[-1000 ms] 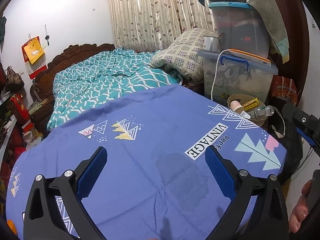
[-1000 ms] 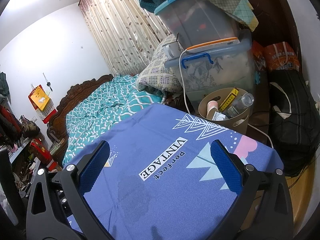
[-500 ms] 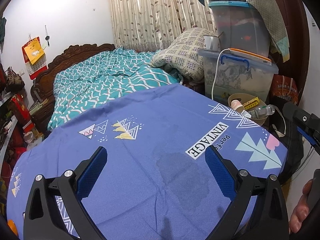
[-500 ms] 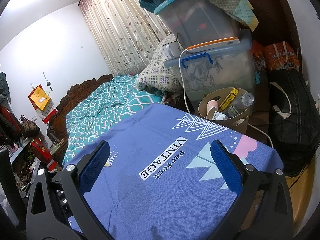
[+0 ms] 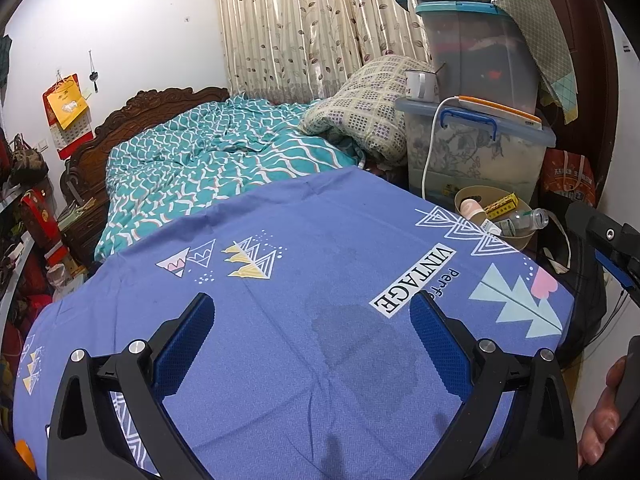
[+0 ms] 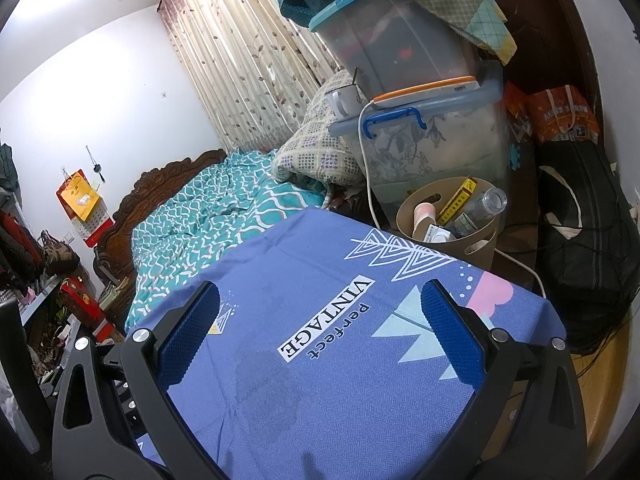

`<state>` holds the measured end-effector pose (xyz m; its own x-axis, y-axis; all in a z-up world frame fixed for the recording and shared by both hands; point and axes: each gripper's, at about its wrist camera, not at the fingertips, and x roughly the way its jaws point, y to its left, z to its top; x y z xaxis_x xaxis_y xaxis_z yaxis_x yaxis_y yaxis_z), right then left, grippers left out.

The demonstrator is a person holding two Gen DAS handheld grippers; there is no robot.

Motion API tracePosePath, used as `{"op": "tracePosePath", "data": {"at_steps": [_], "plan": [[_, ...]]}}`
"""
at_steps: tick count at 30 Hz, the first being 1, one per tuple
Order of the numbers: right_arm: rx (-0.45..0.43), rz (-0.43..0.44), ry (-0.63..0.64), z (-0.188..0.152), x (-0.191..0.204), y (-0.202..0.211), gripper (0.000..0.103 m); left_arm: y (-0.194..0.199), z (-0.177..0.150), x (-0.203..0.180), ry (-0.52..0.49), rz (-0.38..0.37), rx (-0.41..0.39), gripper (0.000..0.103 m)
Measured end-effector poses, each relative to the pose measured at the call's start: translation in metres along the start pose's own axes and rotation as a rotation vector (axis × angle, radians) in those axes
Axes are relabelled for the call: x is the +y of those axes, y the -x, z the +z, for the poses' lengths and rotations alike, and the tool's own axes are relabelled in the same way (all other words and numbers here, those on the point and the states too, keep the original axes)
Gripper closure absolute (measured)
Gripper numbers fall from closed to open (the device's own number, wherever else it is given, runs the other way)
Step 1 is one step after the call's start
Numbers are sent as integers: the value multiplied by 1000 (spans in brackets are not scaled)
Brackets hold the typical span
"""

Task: Collect trash

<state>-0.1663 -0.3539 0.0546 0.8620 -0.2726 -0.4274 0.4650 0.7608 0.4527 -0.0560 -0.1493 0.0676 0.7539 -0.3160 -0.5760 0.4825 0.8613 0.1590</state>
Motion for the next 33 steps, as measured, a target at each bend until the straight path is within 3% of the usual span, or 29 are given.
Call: {"op": "tracePosePath", "data": {"at_steps": [33], "plan": [[2, 0, -3, -1, -1, -1, 3, -4, -6, -1, -4, -22, 10, 9]]}}
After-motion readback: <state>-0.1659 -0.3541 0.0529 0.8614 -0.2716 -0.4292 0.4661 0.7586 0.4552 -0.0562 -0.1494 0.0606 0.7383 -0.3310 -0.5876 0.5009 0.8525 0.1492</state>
